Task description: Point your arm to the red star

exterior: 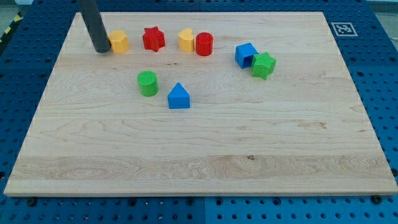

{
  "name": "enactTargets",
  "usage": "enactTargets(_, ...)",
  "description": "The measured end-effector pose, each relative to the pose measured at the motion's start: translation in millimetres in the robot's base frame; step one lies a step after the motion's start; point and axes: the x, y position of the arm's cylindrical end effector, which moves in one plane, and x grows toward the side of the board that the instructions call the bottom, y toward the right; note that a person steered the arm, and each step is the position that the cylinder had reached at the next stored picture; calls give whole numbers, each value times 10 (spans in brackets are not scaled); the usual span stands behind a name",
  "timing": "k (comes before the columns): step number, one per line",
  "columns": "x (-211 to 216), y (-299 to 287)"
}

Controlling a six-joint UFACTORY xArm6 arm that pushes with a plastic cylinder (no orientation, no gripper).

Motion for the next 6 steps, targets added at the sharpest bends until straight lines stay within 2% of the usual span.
enactTargets(1, -97, -333)
enactTargets(2, -494, -621)
enactTargets(3, -653, -475)
enactTargets(5, -664, 529)
enactTargets(6, -664, 741)
